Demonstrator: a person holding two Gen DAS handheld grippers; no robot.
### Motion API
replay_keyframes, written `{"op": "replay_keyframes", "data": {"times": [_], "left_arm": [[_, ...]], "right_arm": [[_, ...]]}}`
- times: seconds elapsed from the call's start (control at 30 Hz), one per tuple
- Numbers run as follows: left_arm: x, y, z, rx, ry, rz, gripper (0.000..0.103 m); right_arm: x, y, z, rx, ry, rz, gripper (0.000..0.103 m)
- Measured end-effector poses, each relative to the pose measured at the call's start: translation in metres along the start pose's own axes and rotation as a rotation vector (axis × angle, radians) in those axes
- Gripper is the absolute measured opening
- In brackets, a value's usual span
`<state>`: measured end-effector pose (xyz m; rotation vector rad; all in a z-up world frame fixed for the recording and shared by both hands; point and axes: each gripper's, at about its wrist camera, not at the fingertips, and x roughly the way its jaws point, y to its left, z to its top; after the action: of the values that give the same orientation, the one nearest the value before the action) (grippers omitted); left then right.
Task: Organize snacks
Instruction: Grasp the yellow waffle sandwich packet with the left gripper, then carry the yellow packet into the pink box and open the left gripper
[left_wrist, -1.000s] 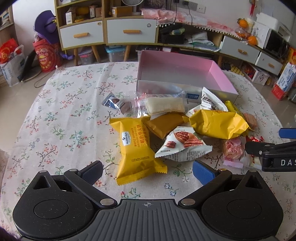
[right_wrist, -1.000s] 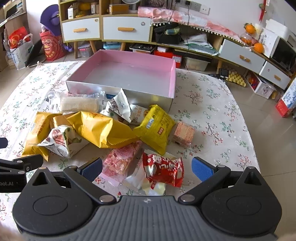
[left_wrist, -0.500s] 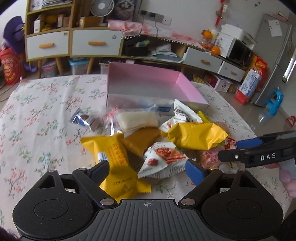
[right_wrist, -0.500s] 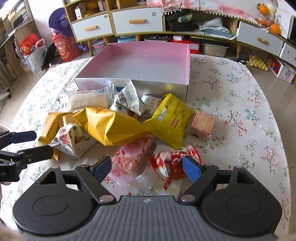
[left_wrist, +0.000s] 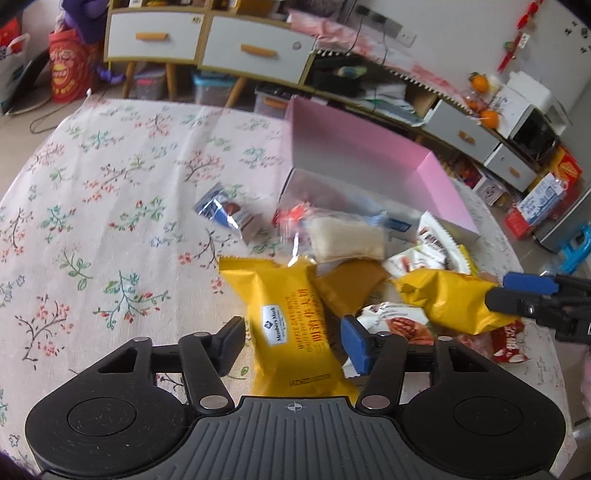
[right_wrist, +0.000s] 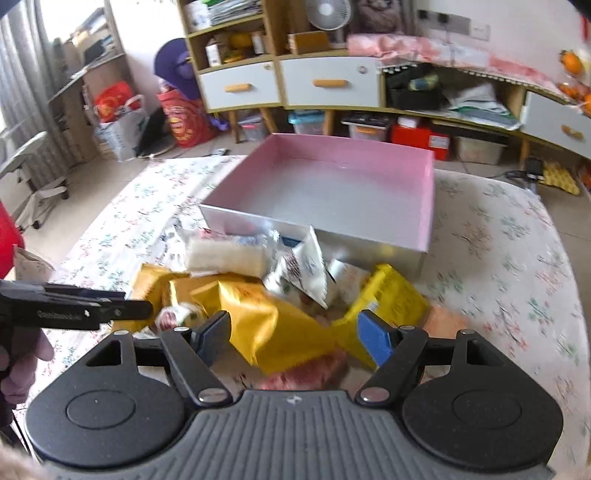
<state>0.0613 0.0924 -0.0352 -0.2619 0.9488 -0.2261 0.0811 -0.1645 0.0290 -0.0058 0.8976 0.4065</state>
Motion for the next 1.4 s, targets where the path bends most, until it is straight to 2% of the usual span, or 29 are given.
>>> {"op": "replay_keyframes", "data": {"times": [0.23, 0.5, 0.7, 0.9, 1.07, 1.27, 1.4], "left_arm": [[0.01, -0.002, -0.001, 0.006, 0.027, 0.053, 0.04], [0.004, 0.001, -0.002, 0.046, 0.039, 0.134, 0.038], [0.01, 0.005, -0.003, 0.049, 0.048, 0.137, 0.043], [0.008, 0.002, -0.005, 0.055, 0.039, 0.151, 0.038], [-0.002, 0.008, -0.002, 0.002, 0.016, 0.144, 0.036], [-0.028, 0.008, 0.004, -0.02, -0.042, 0.128, 0.036], [-0.043, 0.006, 0.004, -0.073, -0.074, 0.12, 0.036]], "right_arm": [[0.032, -0.009, 0.006, 0.044, 0.049, 0.116, 0.056], [0.025, 0.002, -0.007, 0.019, 0.14, 0.214, 0.052], [0.037, 0.016, -0.014, -0.016, 0.184, 0.19, 0.053], [0.036, 0.015, -0.01, 0.012, 0.174, 0.183, 0.039], [0.03, 0.009, -0.005, 0.066, 0.167, 0.178, 0.036], [0.015, 0.009, 0.002, 0.102, 0.11, 0.192, 0.034], [0.009, 0.006, 0.01, 0.142, 0.072, 0.192, 0.034]]}}
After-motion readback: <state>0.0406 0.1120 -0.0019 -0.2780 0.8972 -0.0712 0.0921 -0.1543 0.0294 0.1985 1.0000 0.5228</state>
